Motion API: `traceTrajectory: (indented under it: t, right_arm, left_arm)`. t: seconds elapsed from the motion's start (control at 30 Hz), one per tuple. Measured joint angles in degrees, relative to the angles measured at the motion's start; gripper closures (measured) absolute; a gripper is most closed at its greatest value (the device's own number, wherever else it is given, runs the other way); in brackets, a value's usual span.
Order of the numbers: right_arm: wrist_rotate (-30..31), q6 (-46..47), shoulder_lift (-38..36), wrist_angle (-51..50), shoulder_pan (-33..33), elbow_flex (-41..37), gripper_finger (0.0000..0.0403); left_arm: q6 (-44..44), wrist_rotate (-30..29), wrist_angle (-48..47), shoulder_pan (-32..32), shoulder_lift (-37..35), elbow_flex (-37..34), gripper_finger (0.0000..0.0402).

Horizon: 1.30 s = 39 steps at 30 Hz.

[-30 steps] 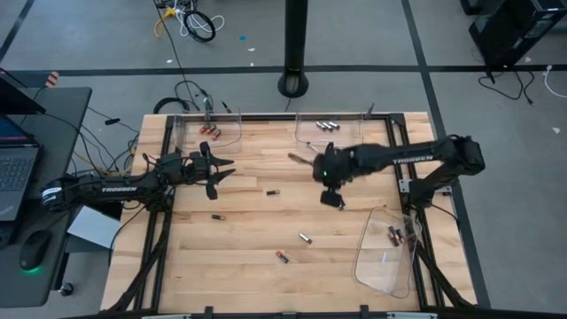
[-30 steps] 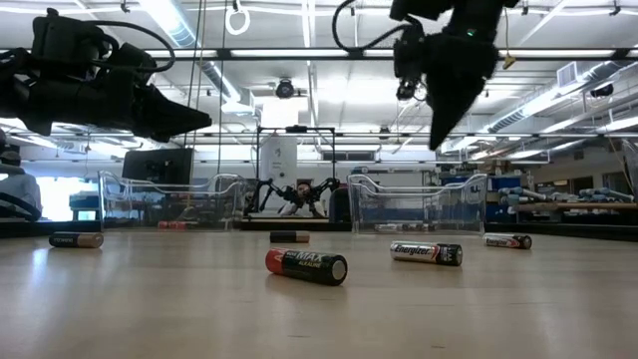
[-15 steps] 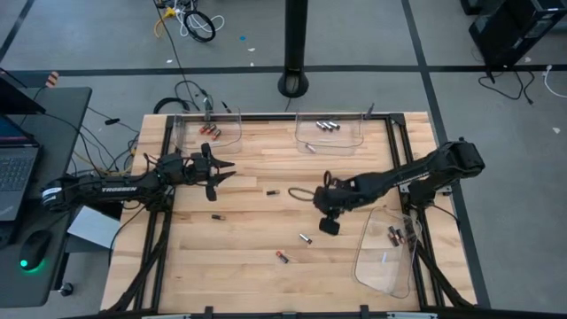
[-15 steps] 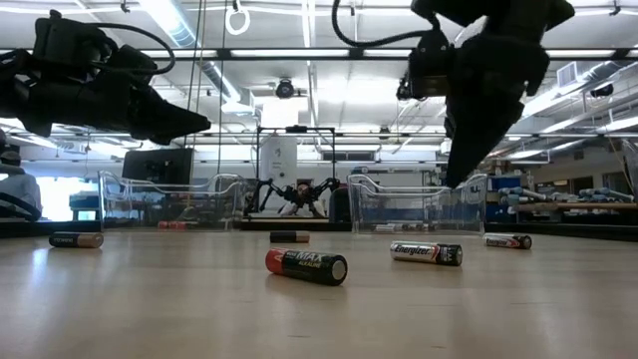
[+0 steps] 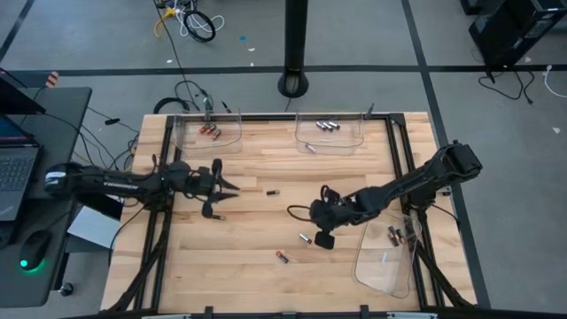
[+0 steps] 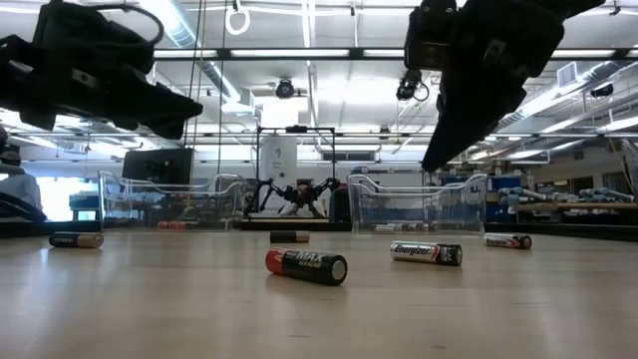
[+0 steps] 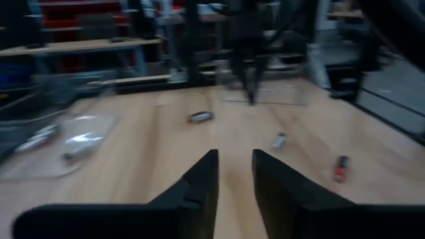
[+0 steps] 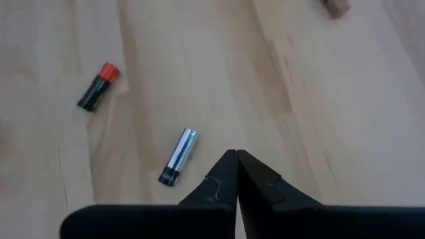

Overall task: Sort batteries
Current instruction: Put the red battery into the top left transparent bin

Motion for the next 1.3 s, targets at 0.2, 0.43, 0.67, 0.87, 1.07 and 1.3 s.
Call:
traceTrajectory:
  t: [0.2,0.43,0.67,0.87,1.07,1.3]
  right_arm:
    - [4.98,5.22,0.00,0.06,2.23,0.00,0.0381]
    - [12.73,8.87,0.00,2.90,5.74,0.00,0.0384]
    - [17.57,9.32,0.01,5.64,7.61,0.00,0.0384]
    - [18.57,10.62,0.04,5.66,7.75,0.00,0.0382]
    - [18.59,10.36,0.07,5.64,7.75,0.00,0.0386]
    - [18.62,10.49,0.07,7.08,7.75,-2.31,0.0382]
  left_arm:
    - [1.70,0.13,-0.52,-7.58,6.74,4.01,0.0388]
    - [1.50,0.15,-0.51,-15.20,18.48,9.84,0.0392]
    - [1.71,0.34,-0.35,-21.09,32.04,17.25,0.0393]
    - [1.44,0.50,-0.42,-23.25,42.42,23.12,0.0382]
    - [1.46,0.58,-0.33,-23.54,49.41,27.53,0.0355]
    - [1.40,6.28,-0.24,-23.54,55.27,32.49,0.0291]
